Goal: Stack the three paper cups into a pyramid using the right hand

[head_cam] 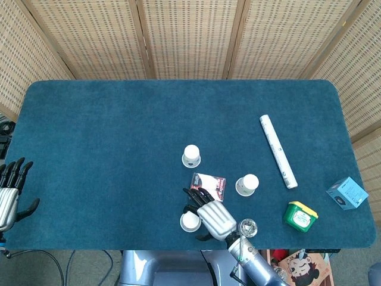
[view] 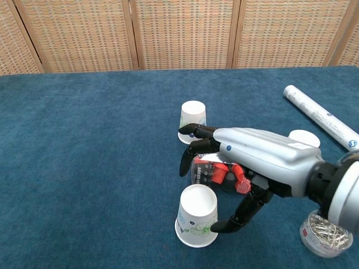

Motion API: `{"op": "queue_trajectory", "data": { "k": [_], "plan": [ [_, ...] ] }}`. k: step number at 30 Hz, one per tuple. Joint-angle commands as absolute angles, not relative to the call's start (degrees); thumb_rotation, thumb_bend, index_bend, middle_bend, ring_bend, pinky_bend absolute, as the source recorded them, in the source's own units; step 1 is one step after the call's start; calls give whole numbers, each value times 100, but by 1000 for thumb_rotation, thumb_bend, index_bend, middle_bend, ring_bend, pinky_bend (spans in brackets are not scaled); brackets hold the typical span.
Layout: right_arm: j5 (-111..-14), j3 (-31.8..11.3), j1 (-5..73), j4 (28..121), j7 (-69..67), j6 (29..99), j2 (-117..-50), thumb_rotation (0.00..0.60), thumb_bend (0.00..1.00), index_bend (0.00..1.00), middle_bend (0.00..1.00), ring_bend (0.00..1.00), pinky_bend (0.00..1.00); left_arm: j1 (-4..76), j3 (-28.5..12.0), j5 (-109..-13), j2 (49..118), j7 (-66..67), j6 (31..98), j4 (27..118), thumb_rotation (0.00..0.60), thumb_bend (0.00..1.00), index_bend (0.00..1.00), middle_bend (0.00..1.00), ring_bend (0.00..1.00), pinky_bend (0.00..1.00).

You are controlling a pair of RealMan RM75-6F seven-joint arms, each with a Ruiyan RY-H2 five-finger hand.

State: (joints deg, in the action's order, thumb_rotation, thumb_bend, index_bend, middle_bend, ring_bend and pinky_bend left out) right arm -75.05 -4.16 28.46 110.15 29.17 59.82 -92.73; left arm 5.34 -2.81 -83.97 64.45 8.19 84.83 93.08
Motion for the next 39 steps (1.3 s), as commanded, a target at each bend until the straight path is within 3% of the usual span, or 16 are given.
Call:
{"op": "queue_trajectory", "data": {
  "k": [1, 34, 39],
  "plan": [
    [-7422, -432, 2919, 10923, 2959, 5947, -9377, 600, 21, 353, 0, 0, 0, 535, -287, -8382, 6438, 795, 8475, 9296, 600, 311, 0, 0, 0, 0],
    [-7089, -372, 3122, 10261, 2569, 5952, -9608, 600, 37, 323, 0, 0, 0, 555, -256, -8411, 6447, 853, 8436, 9316, 600, 312, 0, 0, 0, 0],
    [-7133, -348, 3121, 10207, 2506, 5991, -9629, 600, 38, 356, 0, 0, 0, 566, -254, -8410, 6455, 870, 8419, 9316, 600, 312, 0, 0, 0, 0]
  ]
}}
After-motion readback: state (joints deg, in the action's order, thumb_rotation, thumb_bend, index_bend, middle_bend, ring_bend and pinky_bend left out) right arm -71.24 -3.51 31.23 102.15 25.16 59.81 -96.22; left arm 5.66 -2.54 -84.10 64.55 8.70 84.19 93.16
